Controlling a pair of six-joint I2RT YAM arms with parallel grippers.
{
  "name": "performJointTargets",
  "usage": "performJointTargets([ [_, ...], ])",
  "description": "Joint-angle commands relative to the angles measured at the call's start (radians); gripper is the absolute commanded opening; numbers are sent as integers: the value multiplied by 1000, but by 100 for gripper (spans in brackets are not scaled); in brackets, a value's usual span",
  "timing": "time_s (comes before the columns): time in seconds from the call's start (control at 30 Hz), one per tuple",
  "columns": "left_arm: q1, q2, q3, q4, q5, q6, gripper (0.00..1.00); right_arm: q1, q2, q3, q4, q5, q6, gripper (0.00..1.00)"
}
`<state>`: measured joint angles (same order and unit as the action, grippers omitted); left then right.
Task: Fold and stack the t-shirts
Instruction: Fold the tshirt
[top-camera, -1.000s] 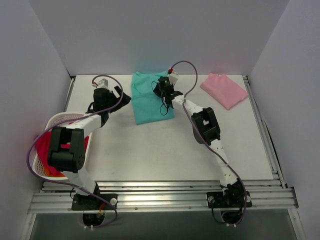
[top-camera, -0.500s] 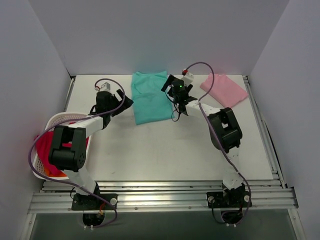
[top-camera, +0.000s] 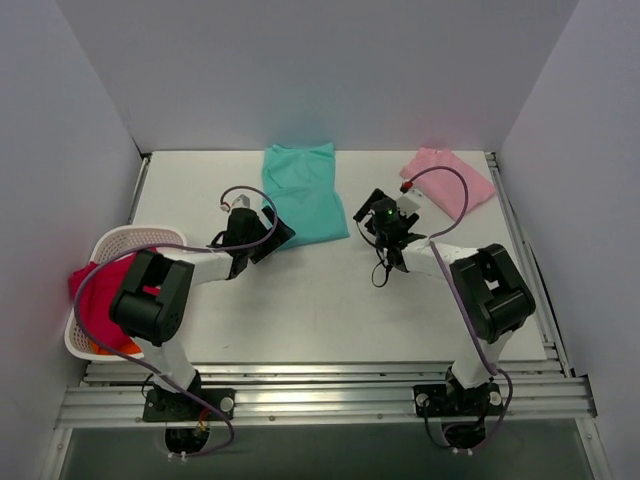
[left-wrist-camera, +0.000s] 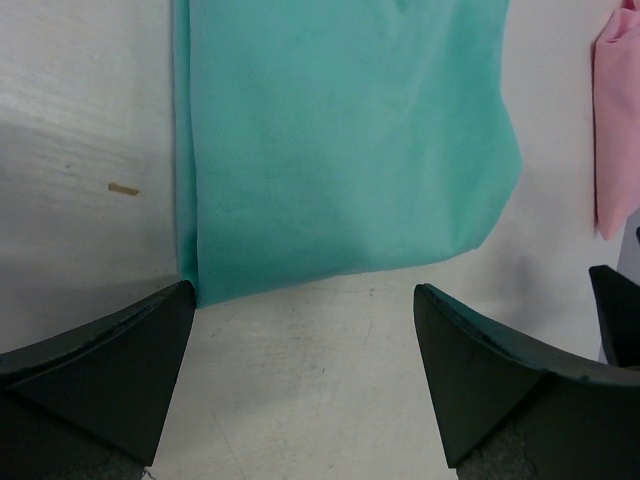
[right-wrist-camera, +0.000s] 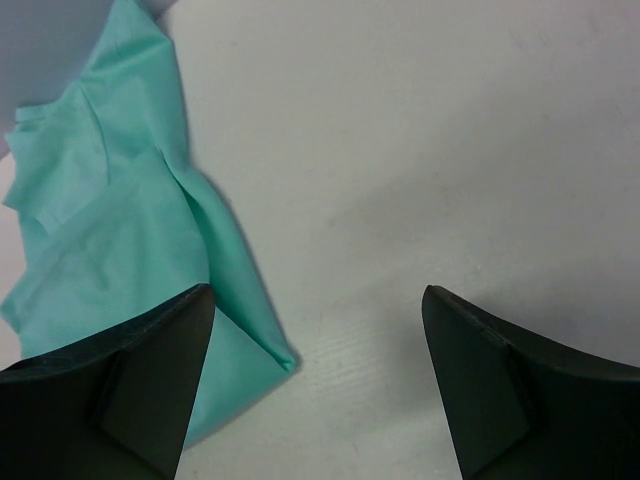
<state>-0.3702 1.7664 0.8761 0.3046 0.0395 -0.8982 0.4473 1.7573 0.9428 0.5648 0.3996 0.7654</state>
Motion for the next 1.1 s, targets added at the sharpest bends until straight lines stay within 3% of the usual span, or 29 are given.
performJointTargets([
  [0.0,-10,24,-14,54,-56,-82,100,19,-10,-42,18,-8,57,80],
  [0.13,-33,31,-22,45,-93,-113,100,31,65,-42,56,-77,86,72],
  [0.67,-42,110,3,59,-141,-154,100,114,223,65,93,-136,98,64],
  [0.83,-42,116,1,68,-147,-154,100,116,245,79,99,-139,94,53],
  [0.93,-41,117,3,70,-150,-154,95,116,278,97,109,-145,89,38],
  [1.07,-41,122,4,71,-150,-153,91,116,320,117,101,-162,89,3],
])
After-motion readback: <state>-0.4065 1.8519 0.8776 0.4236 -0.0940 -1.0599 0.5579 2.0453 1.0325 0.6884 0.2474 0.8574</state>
